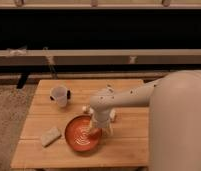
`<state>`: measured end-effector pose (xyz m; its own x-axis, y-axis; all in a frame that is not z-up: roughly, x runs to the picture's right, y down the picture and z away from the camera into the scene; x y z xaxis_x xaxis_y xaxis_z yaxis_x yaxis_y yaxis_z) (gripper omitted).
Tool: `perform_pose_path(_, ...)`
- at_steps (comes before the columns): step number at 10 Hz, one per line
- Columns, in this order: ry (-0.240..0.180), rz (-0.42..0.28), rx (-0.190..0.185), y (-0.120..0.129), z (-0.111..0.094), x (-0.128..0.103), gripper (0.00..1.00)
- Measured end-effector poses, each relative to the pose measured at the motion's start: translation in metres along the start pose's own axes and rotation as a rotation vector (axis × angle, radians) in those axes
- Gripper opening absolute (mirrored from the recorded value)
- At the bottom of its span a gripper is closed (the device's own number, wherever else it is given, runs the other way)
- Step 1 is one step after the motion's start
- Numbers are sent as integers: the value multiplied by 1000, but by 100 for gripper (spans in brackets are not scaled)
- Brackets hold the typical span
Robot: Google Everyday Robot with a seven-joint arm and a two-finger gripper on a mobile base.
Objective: Pick up the ceramic bowl
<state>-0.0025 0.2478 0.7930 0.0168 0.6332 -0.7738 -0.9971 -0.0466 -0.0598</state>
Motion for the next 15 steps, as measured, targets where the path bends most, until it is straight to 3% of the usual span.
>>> perform_pose_path(1, 9, -9, -1, 1, 2, 1, 53)
perform_pose_path(3, 8, -14, -12, 1, -2, 1, 37)
perform_pose_path(6, -22, -18, -58, 0, -35, -1, 5)
perform_pose_path(8, -48, -25, -89, -2, -54, -1, 0)
perform_pose_path(15, -100, -100, -196, -4, -126, 10, 0)
